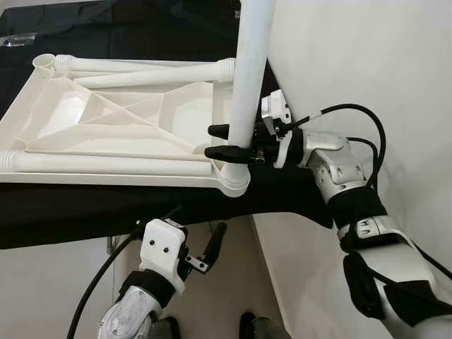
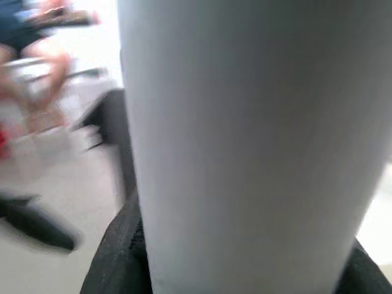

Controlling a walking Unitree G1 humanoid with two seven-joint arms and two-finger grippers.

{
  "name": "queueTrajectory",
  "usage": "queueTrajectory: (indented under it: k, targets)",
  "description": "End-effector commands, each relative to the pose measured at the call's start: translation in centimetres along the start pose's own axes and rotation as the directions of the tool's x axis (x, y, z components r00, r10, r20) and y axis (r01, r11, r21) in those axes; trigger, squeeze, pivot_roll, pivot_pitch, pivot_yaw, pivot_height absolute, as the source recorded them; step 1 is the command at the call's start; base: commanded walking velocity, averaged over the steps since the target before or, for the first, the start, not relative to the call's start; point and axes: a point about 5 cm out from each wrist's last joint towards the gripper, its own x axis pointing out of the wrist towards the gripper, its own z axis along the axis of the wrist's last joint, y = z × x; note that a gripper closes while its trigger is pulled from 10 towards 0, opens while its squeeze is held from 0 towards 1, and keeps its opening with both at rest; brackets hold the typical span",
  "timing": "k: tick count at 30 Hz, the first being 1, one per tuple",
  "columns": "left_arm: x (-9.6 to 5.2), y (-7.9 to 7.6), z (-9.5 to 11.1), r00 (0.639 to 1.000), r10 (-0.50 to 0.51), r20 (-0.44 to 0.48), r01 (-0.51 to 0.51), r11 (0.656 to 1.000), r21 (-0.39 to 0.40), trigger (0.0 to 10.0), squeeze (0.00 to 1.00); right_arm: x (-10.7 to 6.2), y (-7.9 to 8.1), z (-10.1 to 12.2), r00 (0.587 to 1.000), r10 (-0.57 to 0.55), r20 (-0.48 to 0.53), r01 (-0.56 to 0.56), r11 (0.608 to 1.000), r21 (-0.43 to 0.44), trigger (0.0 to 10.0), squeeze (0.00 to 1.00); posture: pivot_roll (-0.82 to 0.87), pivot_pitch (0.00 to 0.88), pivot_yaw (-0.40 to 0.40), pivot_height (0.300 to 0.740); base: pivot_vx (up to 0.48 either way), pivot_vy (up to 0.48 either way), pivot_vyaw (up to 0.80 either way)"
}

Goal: Building children table

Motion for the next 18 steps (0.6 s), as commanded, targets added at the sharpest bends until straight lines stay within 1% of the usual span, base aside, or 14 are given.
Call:
queueTrajectory:
  k: [1, 2, 4, 5, 6, 7, 8, 9, 10, 13, 14, 16, 17, 18]
  targets:
    - [-0.1, -0.3, -0.6, 1.0, 0.003, -0.027, -0.003, 1.0, -0.018, 10.0, 0.0, -0.4, 0.7, -3.5, 0.962, -0.239, -0.133, 0.248, 0.967, 0.055, 0.0, 0.0, 0.06, 0.257, -0.078, 0.74, 0.0, 0.0, 0.0]
    - [-0.1, -0.3, -0.6, 1.0, 0.004, -0.026, -0.004, 1.0, -0.018, 10.0, 0.0, -0.4, 1.3, -4.6, 0.907, -0.389, -0.159, 0.404, 0.912, 0.069, 0.0, 0.0, 0.06, 0.258, -0.079, 0.74, 0.0, 0.0, 0.0]
    - [-0.1, -0.3, -0.6, 1.0, 0.004, -0.026, -0.004, 1.0, -0.018, 10.0, 0.0, -0.4, 1.3, -4.6, 0.907, -0.389, -0.159, 0.404, 0.912, 0.069, 0.0, 0.0, 0.06, 0.258, -0.079, 0.74, 0.0, 0.0, 0.0]
    - [-0.1, -0.2, -0.5, 1.0, 0.004, -0.026, -0.005, 1.0, -0.019, 10.0, 0.0, -0.9, 3.5, -6.6, 0.831, -0.504, -0.235, 0.526, 0.849, 0.039, 0.0, 0.0, 0.07, 0.267, -0.082, 0.74, 0.0, 0.0, 0.0]
    - [-0.1, -0.2, -0.5, 1.0, 0.004, -0.025, -0.005, 1.0, -0.018, 10.0, 0.0, -1.0, 6.0, -7.7, 0.788, -0.551, -0.274, 0.583, 0.812, 0.042, 0.0, 0.0, 0.07, 0.276, -0.07, 0.74, 0.0, 0.0, 0.0]
    - [-0.1, -0.1, -0.4, 1.0, 0.004, -0.024, -0.004, 1.0, -0.017, 10.0, 0.0, -1.0, 7.6, -8.2, 0.771, -0.565, -0.294, 0.602, 0.797, 0.048, 0.0, 0.0, 0.07, 0.276, -0.07, 0.74, 0.0, 0.0, 0.0]
    - [-0.1, -0.1, -0.4, 1.0, 0.004, -0.024, -0.004, 1.0, -0.017, 10.0, 0.0, -1.0, 7.6, -8.2, 0.771, -0.565, -0.294, 0.602, 0.797, 0.048, 0.0, 0.0, 0.07, 0.276, -0.07, 0.74, 0.0, 0.0, 0.0]
    - [-0.1, -0.1, -0.5, 1.0, 0.005, -0.026, -0.005, 1.0, -0.017, 10.0, 0.0, -0.8, 8.2, -8.2, 0.784, -0.548, -0.291, 0.583, 0.812, 0.04, 0.0, 0.0, 0.05, 0.256, -0.059, 0.74, 0.0, 0.0, 0.0]
    - [-0.1, -0.1, -0.5, 1.0, 0.005, -0.026, -0.005, 1.0, -0.017, 10.0, 0.0, -0.8, 8.2, -8.2, 0.784, -0.548, -0.291, 0.583, 0.812, 0.04, 0.0, 0.0, 0.05, 0.256, -0.059, 0.74, 0.0, 0.0, 0.0]
    - [0.1, -0.2, -0.6, 1.0, -0.015, -0.026, 0.015, 1.0, -0.017, 10.0, 0.0, -0.1, 6.2, -7.2, 0.791, -0.56, -0.247, 0.583, 0.812, 0.027, 0.0, 0.0, 0.06, 0.248, -0.067, 0.74, 0.0, 0.0, 0.0]
    - [0.1, -0.2, -0.6, 1.0, -0.018, -0.026, 0.018, 1.0, -0.017, 10.0, 0.0, 0.1, 5.9, -6.9, 0.786, -0.571, -0.238, 0.592, 0.805, 0.026, 0.0, 0.0, 0.06, 0.248, -0.067, 0.74, 0.0, 0.0, 0.0]
    - [0.1, -0.2, -0.6, 1.0, -0.01, -0.025, 0.01, 1.0, -0.017, 10.0, 0.0, 0.5, 5.8, -6.2, 0.797, -0.562, -0.221, 0.58, 0.814, 0.023, 0.0, 0.0, 0.06, 0.244, -0.068, 0.74, 0.0, 0.0, 0.0]
    - [0.1, -0.2, -0.6, 1.0, -0.005, -0.025, 0.004, 1.0, -0.017, 10.0, 0.0, 0.6, 5.8, -5.9, 0.796, -0.564, -0.22, 0.583, 0.812, 0.023, 10.0, 0.0, 0.06, 0.242, -0.068, 0.74, 0.0, 0.0, 0.0]
    - [0.1, -0.2, -0.7, 1.0, -0.001, -0.026, 0.001, 1.0, -0.017, 10.0, 0.0, 0.7, 5.8, -5.7, 0.793, -0.568, -0.221, 0.586, 0.81, 0.022, 10.0, 0.0, 0.07, 0.242, -0.068, 0.74, 0.0, 0.0, 0.0]
